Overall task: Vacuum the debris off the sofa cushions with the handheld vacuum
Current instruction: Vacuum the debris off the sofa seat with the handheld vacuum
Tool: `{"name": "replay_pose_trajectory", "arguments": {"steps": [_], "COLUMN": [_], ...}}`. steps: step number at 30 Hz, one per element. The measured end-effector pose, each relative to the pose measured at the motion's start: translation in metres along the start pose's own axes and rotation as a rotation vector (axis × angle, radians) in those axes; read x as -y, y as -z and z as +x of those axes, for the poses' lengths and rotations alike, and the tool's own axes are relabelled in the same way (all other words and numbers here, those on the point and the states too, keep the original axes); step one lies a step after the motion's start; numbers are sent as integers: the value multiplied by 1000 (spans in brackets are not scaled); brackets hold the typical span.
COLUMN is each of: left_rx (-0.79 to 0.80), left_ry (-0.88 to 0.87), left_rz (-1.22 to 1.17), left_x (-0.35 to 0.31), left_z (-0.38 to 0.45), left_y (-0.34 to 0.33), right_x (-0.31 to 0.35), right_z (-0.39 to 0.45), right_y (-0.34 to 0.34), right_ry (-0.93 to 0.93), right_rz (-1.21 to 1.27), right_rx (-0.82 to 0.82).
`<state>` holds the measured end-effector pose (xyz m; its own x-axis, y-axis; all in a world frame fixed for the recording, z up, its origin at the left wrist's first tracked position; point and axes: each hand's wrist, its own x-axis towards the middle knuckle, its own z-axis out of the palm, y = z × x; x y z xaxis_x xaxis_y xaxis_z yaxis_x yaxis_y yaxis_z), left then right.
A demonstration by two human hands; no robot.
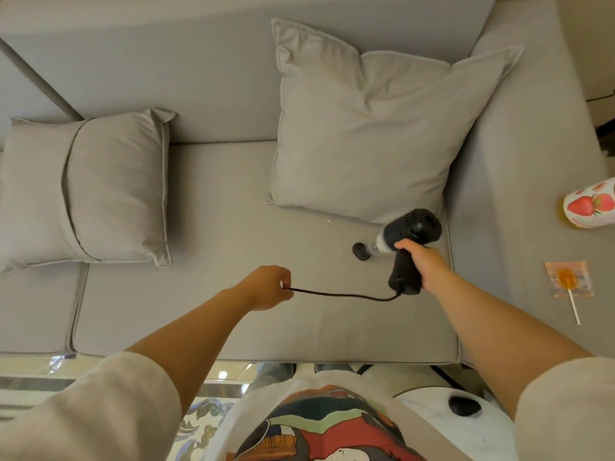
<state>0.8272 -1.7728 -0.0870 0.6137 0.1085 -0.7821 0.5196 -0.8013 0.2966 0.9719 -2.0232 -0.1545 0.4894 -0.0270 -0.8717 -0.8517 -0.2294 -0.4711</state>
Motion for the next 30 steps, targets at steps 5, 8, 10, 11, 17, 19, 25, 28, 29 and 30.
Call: {"name": "replay_pose_trajectory", "arguments": {"steps": [5, 8, 10, 11, 17, 19, 25, 28, 29, 30], "left_rx": [-18, -49, -73, -82, -106, -107, -73, -39, -41, -48], "left_ry": [43, 70, 92, 99, 113, 125, 143, 131, 116, 94], "left_rz": [-28, -67, -104, -122, -184, -204, -235, -281, -317, -362], "left_x": [10, 23, 33, 37, 51, 56, 56, 34, 24, 10], "left_z": [-6, -12, -17, -19, -29, -32, -28, -19, -16, -12], "left_y": [2, 4, 5, 5, -2, -2, 3, 13, 18, 25], "right_x": [4, 18, 30, 35, 39, 36, 49, 56, 58, 61], "right_z": [-4, -2, 0, 0, 8, 9, -6, -25, -32, -39], "right_y": [-24, -43, -59, -65, -96, -103, -110, -110, -110, -110], "right_ry": [75, 116, 118, 110, 118, 155, 105, 113, 111, 118], "right_rz": [-94, -121, -150, -170, -229, -230, -281, -264, -232, -194], "right_rx": [101, 119, 133, 142, 137, 107, 200, 307, 349, 391]}}
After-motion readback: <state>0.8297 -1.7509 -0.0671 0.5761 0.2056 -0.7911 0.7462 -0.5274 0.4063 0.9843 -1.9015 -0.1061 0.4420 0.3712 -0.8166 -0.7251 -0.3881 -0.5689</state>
